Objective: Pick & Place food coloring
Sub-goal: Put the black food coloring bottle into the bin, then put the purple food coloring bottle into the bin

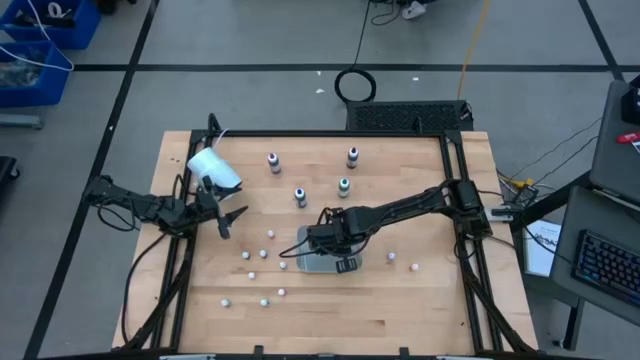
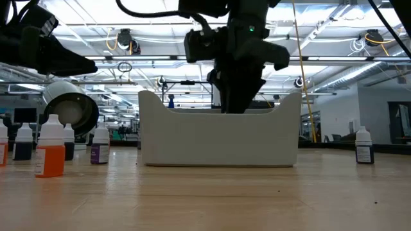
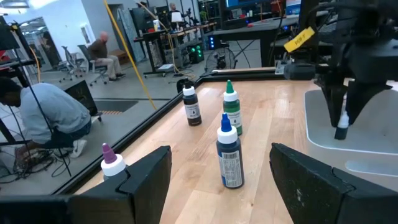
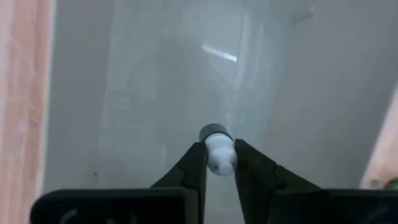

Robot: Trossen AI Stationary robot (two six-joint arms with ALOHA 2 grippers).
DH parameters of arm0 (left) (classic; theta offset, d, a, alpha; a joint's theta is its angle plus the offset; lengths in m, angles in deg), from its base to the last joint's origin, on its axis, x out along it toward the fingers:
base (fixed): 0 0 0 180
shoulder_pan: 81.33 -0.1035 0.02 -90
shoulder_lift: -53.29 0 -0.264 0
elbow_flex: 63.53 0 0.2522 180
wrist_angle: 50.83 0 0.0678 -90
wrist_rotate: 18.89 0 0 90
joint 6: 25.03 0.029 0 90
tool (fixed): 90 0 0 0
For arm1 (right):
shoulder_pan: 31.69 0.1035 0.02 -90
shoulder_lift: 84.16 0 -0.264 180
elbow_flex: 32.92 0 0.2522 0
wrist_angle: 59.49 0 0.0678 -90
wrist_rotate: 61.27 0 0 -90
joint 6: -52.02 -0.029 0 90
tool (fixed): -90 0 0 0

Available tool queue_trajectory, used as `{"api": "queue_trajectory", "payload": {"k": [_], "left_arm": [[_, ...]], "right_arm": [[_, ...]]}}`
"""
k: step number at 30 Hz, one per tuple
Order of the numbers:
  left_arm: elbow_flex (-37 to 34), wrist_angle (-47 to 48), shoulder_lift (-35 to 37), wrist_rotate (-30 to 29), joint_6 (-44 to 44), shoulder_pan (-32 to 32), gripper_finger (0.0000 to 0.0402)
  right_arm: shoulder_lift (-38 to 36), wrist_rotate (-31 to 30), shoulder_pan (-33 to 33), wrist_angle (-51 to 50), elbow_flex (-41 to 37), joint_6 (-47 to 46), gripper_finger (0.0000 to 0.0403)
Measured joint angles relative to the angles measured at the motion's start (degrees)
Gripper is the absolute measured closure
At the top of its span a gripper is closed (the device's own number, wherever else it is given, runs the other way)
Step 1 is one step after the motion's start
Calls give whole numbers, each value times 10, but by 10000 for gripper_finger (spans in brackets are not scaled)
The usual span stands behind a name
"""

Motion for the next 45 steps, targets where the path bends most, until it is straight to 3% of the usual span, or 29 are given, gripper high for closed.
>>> {"api": "queue_trajectory", "payload": {"k": [7, 22, 33, 40, 45], "left_arm": [[0, 0, 0, 0, -1, 0, 128], [0, 0, 0, 0, -3, 0, 128], [0, 0, 0, 0, -3, 0, 128], [0, 0, 0, 0, -3, 0, 128], [0, 1, 0, 0, -3, 0, 128]], "right_arm": [[1, 2, -6, 65, -38, 9, 355], [-2, 31, -11, 107, -78, -6, 354], [-7, 32, -11, 114, -81, -8, 252], [-53, 28, -11, 114, -81, -14, 228], [-126, 27, -7, 59, -81, -82, 228]]}}
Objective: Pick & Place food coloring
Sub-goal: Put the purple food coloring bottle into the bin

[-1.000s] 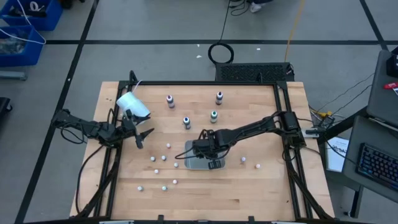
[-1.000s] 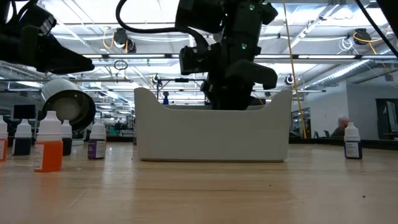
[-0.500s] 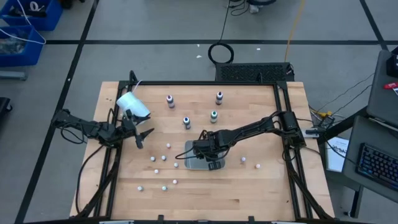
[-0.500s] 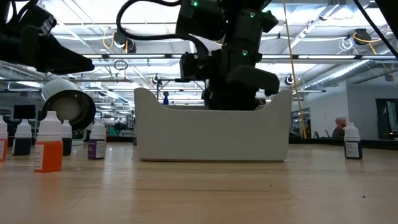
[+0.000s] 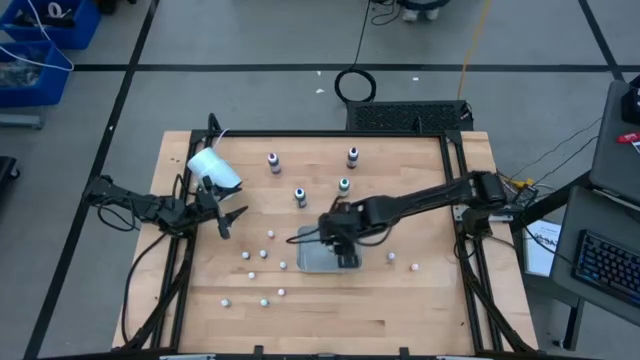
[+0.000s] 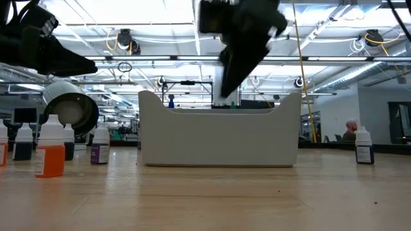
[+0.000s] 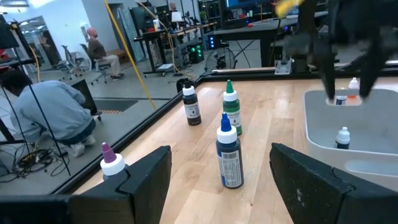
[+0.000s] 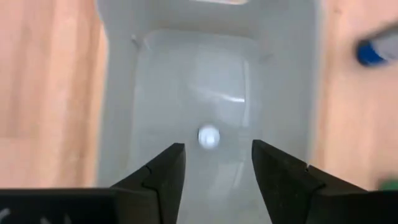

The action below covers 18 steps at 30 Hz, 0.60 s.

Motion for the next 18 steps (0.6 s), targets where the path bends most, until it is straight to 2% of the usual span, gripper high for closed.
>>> {"api": "queue_trajectory", "payload": {"k": [5, 7, 10, 15, 18], "left_arm": [[0, 0, 0, 0, 0, 0, 128], [0, 0, 0, 0, 0, 0, 128], [0, 0, 0, 0, 0, 0, 128], [0, 0, 0, 0, 3, 0, 128], [0, 0, 0, 0, 1, 0, 128]], "right_arm": [[-79, -41, 21, -165, -1, -181, 237], [-108, -60, 36, -201, -15, -257, 238], [-148, -100, 68, -205, -69, -330, 238], [-193, -103, 107, -172, -181, -409, 242], [-205, -104, 121, -119, -245, -438, 243]]}}
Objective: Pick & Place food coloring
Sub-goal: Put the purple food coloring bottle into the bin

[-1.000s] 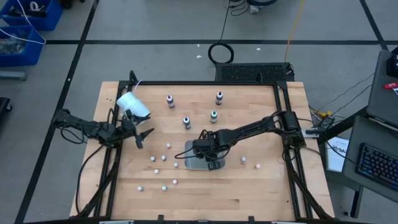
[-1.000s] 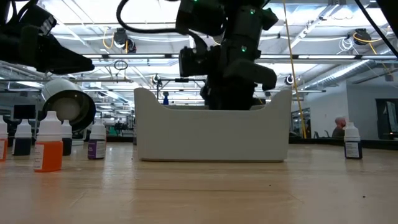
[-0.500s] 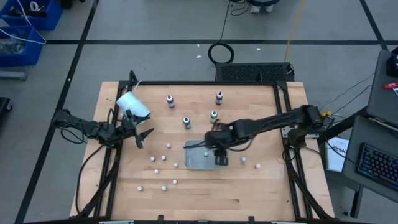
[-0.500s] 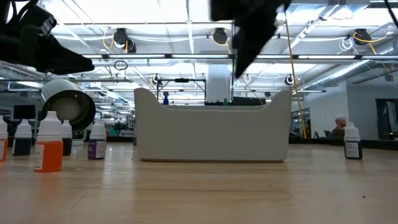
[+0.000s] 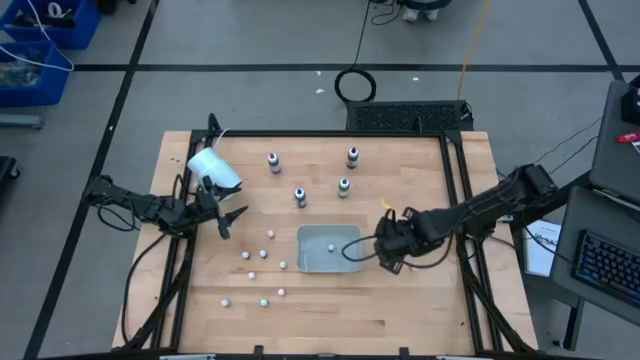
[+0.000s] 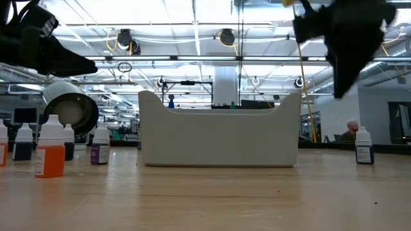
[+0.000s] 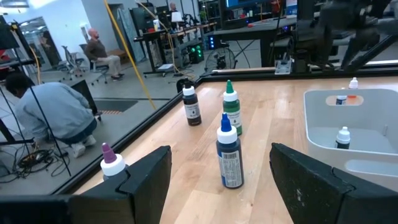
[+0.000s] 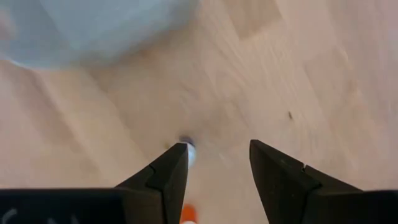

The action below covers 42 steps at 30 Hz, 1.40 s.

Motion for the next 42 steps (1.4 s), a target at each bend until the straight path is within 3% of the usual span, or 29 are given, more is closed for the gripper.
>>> {"api": "queue_trajectory", "payload": {"k": [9, 42], "left_arm": [[0, 0, 0, 0, -14, 0, 128], [0, 0, 0, 0, -14, 0, 128]], "right_arm": [[-2, 32, 6, 105, -90, -26, 243], [21, 79, 6, 135, -121, -56, 243]]}}
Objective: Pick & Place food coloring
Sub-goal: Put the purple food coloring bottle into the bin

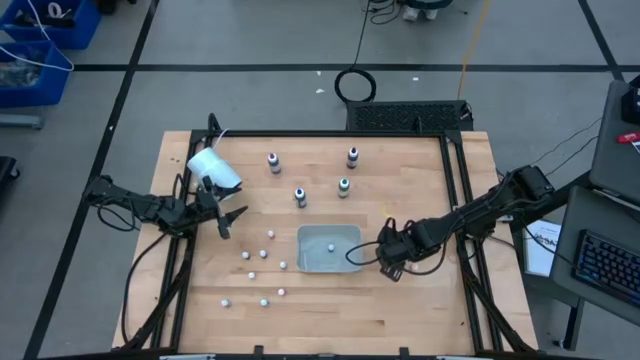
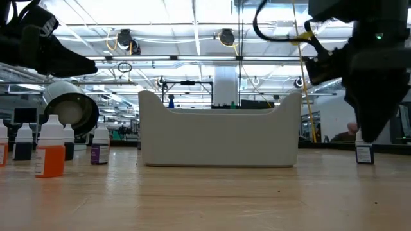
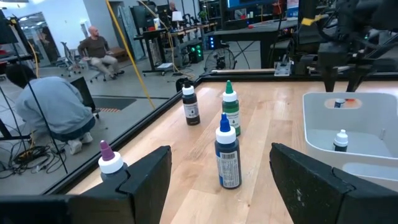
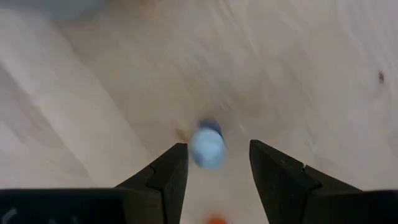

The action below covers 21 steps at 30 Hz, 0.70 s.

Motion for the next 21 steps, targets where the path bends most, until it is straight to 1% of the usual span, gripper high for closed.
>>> {"api": "queue_trajectory", "payload": {"k": [7, 21], "left_arm": [[0, 0, 0, 0, 0, 0, 128], [0, 0, 0, 0, 0, 0, 128]], "right_arm": [[0, 1, 0, 32, -13, -1, 243], [-2, 0, -9, 31, -13, 16, 243]]}}
